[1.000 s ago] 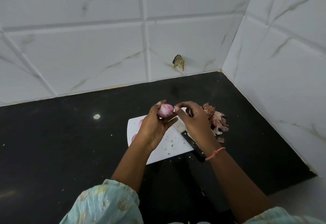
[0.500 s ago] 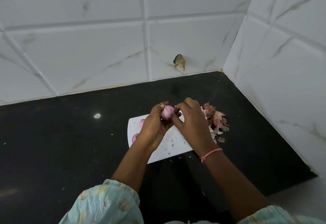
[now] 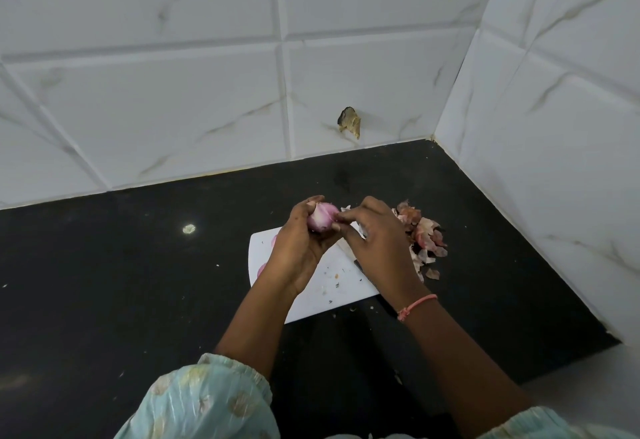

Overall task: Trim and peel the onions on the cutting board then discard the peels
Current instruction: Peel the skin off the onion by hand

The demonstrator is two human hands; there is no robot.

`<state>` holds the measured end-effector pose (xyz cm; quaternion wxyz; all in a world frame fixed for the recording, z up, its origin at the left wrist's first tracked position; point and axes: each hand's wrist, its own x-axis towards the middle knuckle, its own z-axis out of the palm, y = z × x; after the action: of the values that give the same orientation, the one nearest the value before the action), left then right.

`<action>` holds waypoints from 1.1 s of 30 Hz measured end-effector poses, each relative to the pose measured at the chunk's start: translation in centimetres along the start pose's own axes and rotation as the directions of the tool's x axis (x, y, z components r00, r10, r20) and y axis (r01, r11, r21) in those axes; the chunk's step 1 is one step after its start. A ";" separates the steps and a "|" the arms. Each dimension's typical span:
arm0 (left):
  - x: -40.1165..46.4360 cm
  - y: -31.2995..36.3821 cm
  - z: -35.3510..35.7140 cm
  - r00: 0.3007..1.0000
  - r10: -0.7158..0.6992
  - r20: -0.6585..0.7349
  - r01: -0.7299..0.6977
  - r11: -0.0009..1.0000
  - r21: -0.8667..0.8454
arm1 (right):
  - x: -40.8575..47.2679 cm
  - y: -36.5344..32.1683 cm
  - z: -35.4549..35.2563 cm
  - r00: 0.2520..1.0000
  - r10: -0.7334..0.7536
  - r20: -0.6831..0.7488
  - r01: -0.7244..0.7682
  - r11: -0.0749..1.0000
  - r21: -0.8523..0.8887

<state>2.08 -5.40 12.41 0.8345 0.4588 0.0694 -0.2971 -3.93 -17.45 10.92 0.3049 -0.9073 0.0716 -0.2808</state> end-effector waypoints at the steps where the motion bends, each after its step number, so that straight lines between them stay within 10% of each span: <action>1: -0.1 0.1 0.0 1.000 -0.001 0.000 0.001 1.000 -0.007 | 0.0 0.0 0.0 1.000 -0.005 -0.012 0.005 1.000 0.000; 19: -0.1 0.1 0.0 1.000 0.019 0.017 -0.019 1.000 0.023 | 0.3 -0.2 0.1 0.993 -0.078 0.083 0.084 0.994 -0.074; 27: -0.2 0.0 -0.3 0.996 0.082 0.047 -0.087 0.988 0.130 | 0.1 -1.2 0.1 0.946 0.242 0.215 -0.304 0.894 0.330; 33: -0.1 -0.3 -0.5 0.992 0.123 0.019 -0.124 0.962 0.244 | 0.0 -0.7 0.4 0.998 0.055 -0.009 -0.055 0.997 0.045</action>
<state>1.88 -5.08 11.92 0.7886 0.5611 0.0019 -0.2515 -3.73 -16.63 11.05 0.3322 -0.8965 0.0918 -0.2784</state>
